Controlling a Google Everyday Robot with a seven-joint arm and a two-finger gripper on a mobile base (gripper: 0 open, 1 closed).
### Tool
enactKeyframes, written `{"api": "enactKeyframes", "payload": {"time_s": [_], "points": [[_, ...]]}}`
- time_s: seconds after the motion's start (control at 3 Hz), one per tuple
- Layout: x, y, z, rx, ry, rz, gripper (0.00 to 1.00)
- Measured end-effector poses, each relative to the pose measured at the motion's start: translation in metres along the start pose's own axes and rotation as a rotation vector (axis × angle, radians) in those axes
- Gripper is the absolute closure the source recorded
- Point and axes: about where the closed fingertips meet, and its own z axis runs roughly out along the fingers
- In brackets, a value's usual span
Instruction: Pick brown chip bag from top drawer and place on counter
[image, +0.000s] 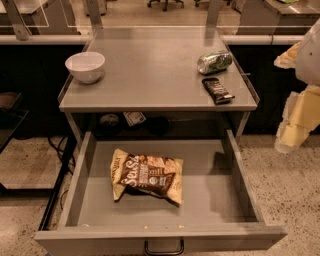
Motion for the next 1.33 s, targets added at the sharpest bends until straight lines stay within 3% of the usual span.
{"api": "enactKeyframes", "payload": {"time_s": [0.33,0.67,1.0,1.33], "points": [[0.0,0.0,0.0,0.0,0.0,0.0,0.0],[-0.004,0.008,0.012,0.001,-0.072,-0.01,0.0],[-0.005,0.028,0.042,-0.003,-0.21,0.021,0.0],[-0.015,0.049,0.074,0.018,-0.31,0.103,0.0]]}}
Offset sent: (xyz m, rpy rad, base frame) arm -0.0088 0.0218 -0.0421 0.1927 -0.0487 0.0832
